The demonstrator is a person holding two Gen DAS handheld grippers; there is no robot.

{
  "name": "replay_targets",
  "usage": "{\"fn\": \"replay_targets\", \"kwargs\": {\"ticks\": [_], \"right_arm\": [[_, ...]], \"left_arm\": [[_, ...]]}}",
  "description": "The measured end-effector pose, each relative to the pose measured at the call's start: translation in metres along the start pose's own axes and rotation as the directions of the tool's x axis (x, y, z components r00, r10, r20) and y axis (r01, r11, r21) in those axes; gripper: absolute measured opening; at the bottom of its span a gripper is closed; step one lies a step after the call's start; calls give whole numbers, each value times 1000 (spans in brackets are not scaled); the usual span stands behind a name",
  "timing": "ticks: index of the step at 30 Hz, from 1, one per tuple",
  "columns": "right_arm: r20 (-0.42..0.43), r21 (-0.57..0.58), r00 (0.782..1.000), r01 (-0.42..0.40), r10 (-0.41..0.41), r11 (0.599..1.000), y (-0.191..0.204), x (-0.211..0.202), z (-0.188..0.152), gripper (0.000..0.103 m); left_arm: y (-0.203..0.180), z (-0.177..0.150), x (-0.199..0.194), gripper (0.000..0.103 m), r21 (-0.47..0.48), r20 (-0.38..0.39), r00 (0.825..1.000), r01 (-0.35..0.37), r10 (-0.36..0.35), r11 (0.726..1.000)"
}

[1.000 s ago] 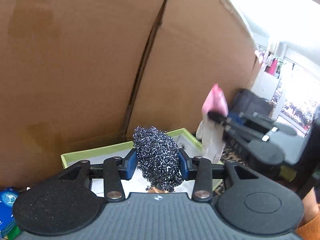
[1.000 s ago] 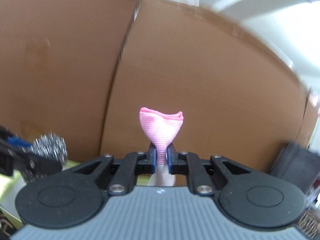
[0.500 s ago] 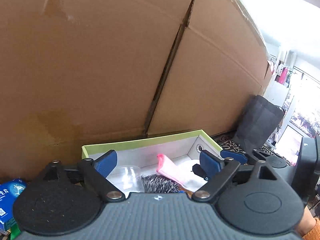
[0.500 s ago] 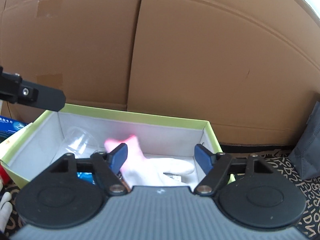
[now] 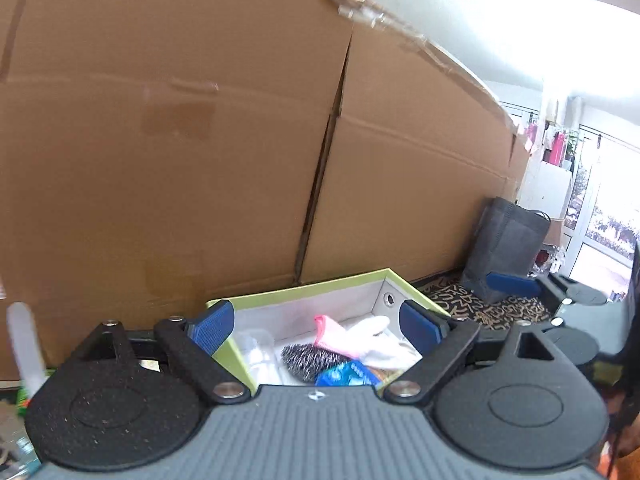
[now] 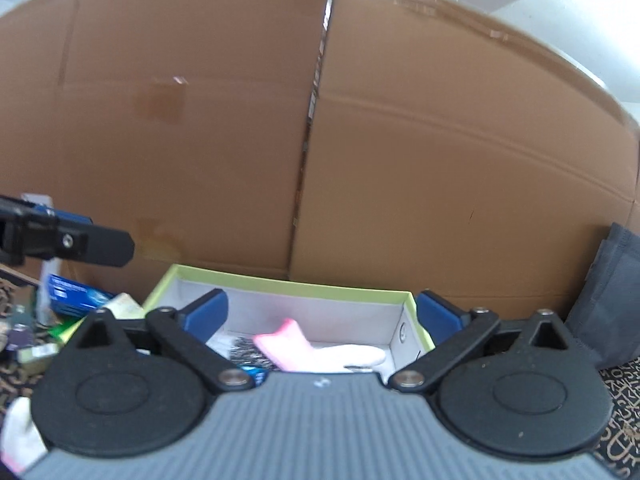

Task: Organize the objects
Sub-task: 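Grasp the bag of wooden sticks with the left tool while the right tool grasps the white glove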

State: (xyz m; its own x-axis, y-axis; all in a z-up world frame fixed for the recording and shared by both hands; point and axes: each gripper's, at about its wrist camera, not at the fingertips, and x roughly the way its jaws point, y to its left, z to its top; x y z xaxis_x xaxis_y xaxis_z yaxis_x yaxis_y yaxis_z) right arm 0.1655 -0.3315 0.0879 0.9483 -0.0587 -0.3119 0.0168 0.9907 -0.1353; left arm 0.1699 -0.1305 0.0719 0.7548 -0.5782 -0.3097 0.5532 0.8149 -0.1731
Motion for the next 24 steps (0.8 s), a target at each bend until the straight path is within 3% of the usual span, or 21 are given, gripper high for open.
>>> {"fn": "replay_targets", "kwargs": {"ticks": [6, 14, 19, 24], "right_arm": [[34, 53, 997, -66, 65, 996, 22, -58, -15, 103], [-18, 185, 986, -157, 164, 970, 60, -92, -48, 103], [-94, 229, 966, -216, 243, 949, 87, -88, -69, 103], [-139, 219, 943, -269, 303, 938, 112, -79, -78, 103]], "left_arm": [[2, -33, -54, 93, 75, -12, 996, -86, 87, 993], [32, -80, -104, 93, 45, -76, 976, -200, 203, 979], [56, -105, -127, 93, -18, -107, 954, -282, 279, 959], [76, -131, -146, 93, -18, -143, 920, -372, 366, 928]]}}
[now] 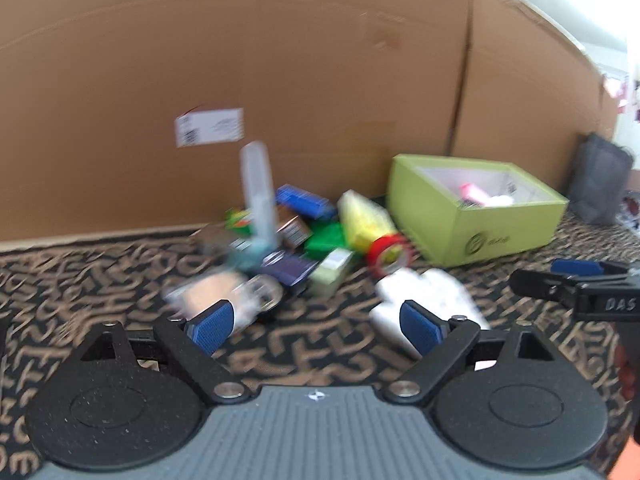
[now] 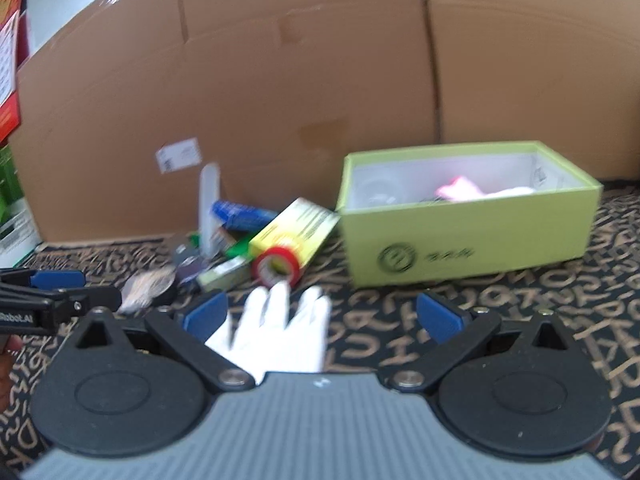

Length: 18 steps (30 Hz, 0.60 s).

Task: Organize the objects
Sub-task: 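Grasp the bag of wooden sticks with the left tool while the right tool grasps the white glove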

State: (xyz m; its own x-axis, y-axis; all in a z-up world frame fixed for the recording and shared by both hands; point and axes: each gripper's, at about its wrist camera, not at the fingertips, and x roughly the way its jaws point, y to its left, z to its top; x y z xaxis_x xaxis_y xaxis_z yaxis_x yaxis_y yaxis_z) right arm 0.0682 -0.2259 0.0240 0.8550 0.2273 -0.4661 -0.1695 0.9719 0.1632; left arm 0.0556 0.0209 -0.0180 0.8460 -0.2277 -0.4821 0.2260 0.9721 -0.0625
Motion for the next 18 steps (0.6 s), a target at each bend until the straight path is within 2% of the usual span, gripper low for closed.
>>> {"fn": "replay_targets", "kwargs": {"ticks": [4, 8, 13, 16, 18], "right_arm": [[-50, -41, 998, -42, 40, 998, 19, 15, -10, 103], [-101, -82, 994, -46, 38, 996, 31, 32, -18, 103], [-150, -82, 988, -45, 33, 996, 34, 47, -23, 103], [-164, -72, 986, -46, 34, 996, 32, 52, -26, 103], [-173, -64, 984, -47, 35, 997, 31, 54, -28, 103]], "left_arm": [[22, -11, 4, 93, -45, -43, 998, -38, 36, 998], [37, -11, 12, 93, -75, -53, 997, -56, 52, 996], [50, -4, 38, 92, -81, -67, 993, -98, 92, 992], [61, 2, 53, 89, -122, -86, 994, -82, 72, 989], [72, 7, 59, 89, -190, -87, 995, -68, 53, 979]]}}
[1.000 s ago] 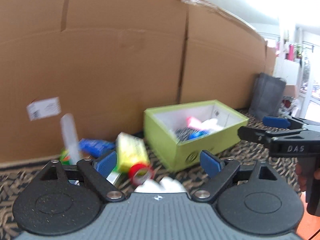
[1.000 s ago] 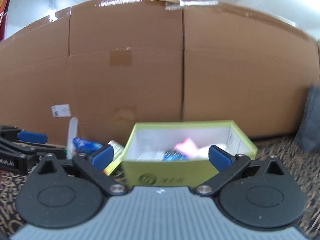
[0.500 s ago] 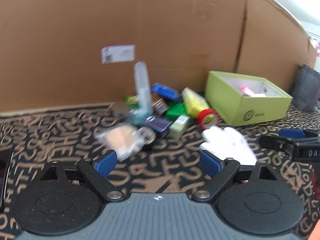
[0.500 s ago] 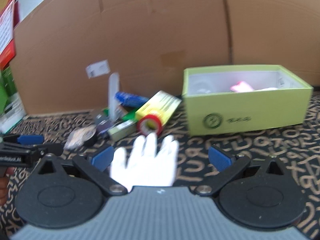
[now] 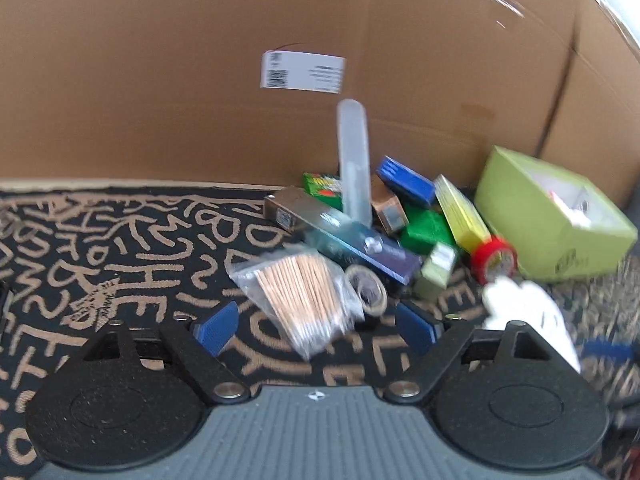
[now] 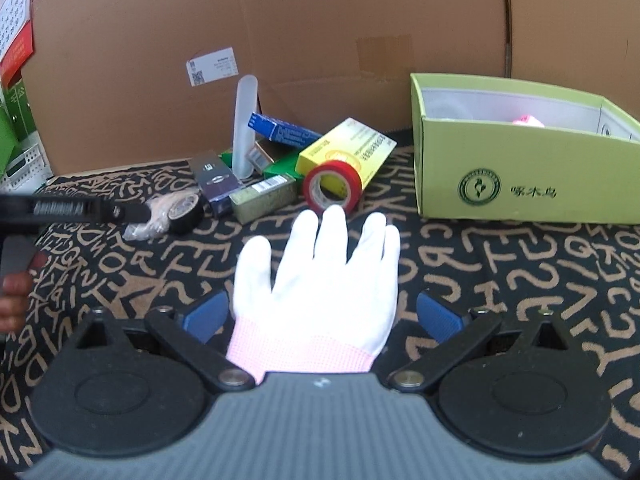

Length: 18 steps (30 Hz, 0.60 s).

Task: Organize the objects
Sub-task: 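Grasp the bag of wooden sticks with the left tool while the right tool grasps the white glove, then carry the stick bag and white glove into the green shoebox and release both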

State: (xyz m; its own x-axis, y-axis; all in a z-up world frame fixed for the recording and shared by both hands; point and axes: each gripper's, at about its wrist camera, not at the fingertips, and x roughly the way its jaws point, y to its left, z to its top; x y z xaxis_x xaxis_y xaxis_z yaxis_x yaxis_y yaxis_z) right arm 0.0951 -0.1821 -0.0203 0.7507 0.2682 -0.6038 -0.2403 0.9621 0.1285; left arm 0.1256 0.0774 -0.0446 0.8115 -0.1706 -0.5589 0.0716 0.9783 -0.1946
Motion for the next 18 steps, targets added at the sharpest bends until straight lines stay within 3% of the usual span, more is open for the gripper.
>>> {"fn": "replay_targets", "kwargs": {"ticks": [4, 7, 10, 11, 13, 18], "right_arm": [[-10, 13, 1000, -3, 3, 1000, -3, 3, 0, 103], [-10, 12, 1000, -8, 9, 1000, -1, 5, 0, 103], [-14, 8, 1000, -13, 13, 1000, 0, 7, 0, 103], [-15, 7, 1000, -13, 14, 1000, 0, 7, 1, 103], [-18, 4, 1000, -14, 14, 1000, 1, 8, 1, 103], [-19, -3, 999, -32, 31, 999, 2, 8, 3, 103]], "left_arm": [[14, 17, 19, 86, -119, -13, 1000, -3, 2, 993], [15, 21, 43, 77, -109, -75, 997, -41, 33, 993], [8, 22, 50, 75, -61, -59, 997, -62, 58, 996], [8, 22, 49, 70, -59, -58, 997, -57, 54, 997], [8, 23, 47, 26, -42, -66, 997, -32, 30, 999], [13, 18, 29, 22, 79, -124, 992, -8, 17, 997]]}}
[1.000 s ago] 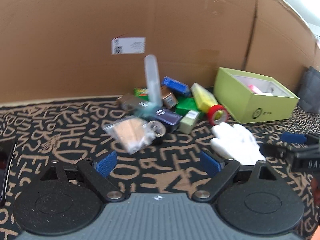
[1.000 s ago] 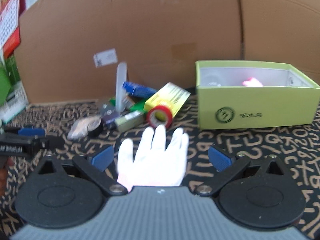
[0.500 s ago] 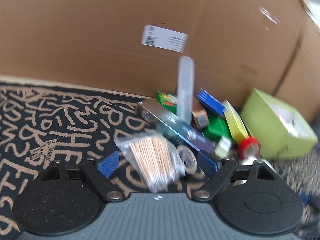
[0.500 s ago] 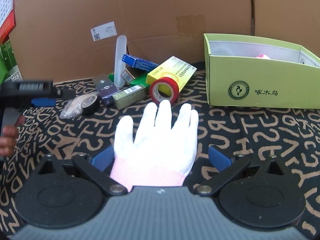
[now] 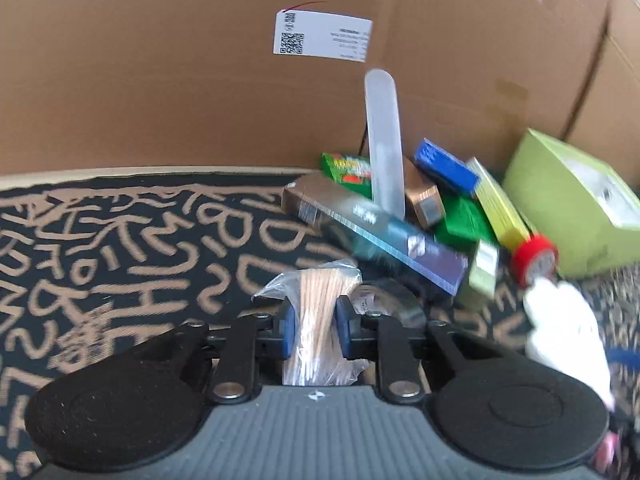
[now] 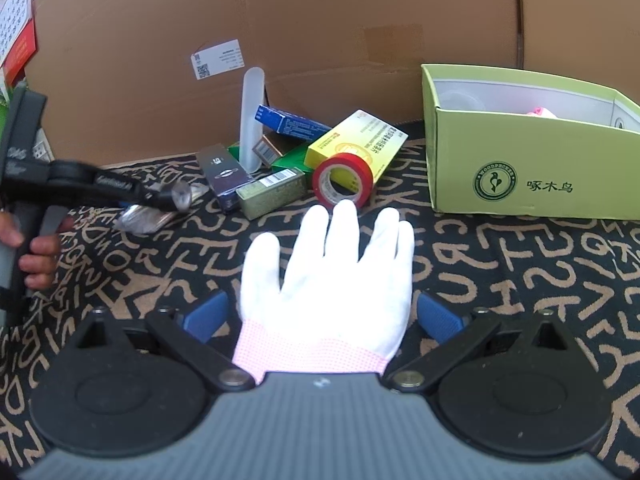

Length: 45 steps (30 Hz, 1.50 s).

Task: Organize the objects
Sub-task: 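Carry the stick bag and white glove into the green shoebox and release both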

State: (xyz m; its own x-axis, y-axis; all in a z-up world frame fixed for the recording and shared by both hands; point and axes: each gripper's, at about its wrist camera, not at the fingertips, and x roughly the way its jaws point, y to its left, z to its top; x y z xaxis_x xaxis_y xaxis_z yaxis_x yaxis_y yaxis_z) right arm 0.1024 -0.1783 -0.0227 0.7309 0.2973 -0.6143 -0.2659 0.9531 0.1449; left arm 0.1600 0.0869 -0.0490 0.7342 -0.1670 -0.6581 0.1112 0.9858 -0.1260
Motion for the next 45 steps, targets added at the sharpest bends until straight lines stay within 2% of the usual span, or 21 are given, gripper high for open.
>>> {"fn": "replay_targets", "kwargs": {"ticks": [4, 6, 8, 9, 10, 11, 12, 14, 16, 18, 23, 25, 26, 27, 29, 32, 37, 42, 45], "right_arm": [[-2, -13, 1000, -7, 7, 1000, 2, -1, 0, 103], [-7, -22, 1000, -11, 11, 1000, 4, 1, 1, 103], [-7, -32, 1000, -8, 8, 999, 7, 3, 1, 103], [-6, -40, 1000, -5, 5, 999, 9, 4, 1, 103], [-2, -48, 1000, 0, 0, 999, 11, 4, 0, 103], [3, -54, 1000, 7, -6, 999, 12, 3, 0, 101], [6, -60, 1000, 12, -12, 998, 12, 3, -1, 98], [9, -71, 999, 32, -31, 997, 12, 1, 0, 93], [7, -80, 999, 45, -44, 996, 11, -1, 0, 91], [0, -84, 999, 47, -47, 995, 10, -2, -1, 88], [-36, -83, 998, 51, -54, 995, 9, 3, -9, 87], [-20, -105, 997, 74, -76, 992, 12, 2, -12, 72], [-6, -103, 997, 75, -76, 992, 12, -1, -12, 48], [3, -96, 998, 65, -65, 993, 11, -2, -10, 29], [13, -68, 999, 41, -40, 997, 9, -4, -8, 15], [50, -98, 998, 55, -50, 994, 13, -10, -7, 12], [112, -76, 994, 5, 4, 997, 12, -31, 3, 12], [182, -23, 983, -30, 34, 999, 0, -54, 18, 12], [224, -9, 974, -17, 18, 1000, -11, -67, 30, 12]], "left_arm": [[6, -13, -23, 22, 66, -21, 999, -39, 41, 997], [8, -18, -29, 23, 63, -30, 999, -29, 31, 998], [7, -20, -27, 28, 72, -43, 999, -8, 11, 997], [5, -22, -26, 35, 83, -43, 999, -6, 10, 997], [2, -24, -25, 50, 98, -35, 999, -13, 16, 995], [0, -26, -22, 58, 114, -37, 999, -27, 31, 993], [-2, -27, -19, 63, 120, -40, 998, -44, 49, 992], [-4, -28, -17, 62, 134, -27, 998, -54, 58, 990], [-5, -28, -18, 50, 135, -29, 999, -36, 41, 990], [-5, -26, -18, 50, 133, -34, 999, -29, 34, 991], [-5, -27, -16, 53, 127, -22, 998, -51, 54, 991], [-4, -27, -15, 48, 126, -21, 998, -49, 52, 991], [-4, -26, -16, 44, 125, -22, 998, -47, 50, 991], [-4, -26, -17, 37, 125, -23, 999, -46, 49, 991], [-3, -26, -20, 33, 119, -28, 999, -41, 44, 992], [-2, -27, -27, 29, 120, -36, 999, -30, 34, 992], [-4, -28, -47, 27, 154, -21, 999, -29, 32, 988], [-18, -20, -79, 27, 222, 56, 998, -26, 14, 975], [-33, -7, -94, 27, 246, 103, 994, 12, -38, 969]]}}
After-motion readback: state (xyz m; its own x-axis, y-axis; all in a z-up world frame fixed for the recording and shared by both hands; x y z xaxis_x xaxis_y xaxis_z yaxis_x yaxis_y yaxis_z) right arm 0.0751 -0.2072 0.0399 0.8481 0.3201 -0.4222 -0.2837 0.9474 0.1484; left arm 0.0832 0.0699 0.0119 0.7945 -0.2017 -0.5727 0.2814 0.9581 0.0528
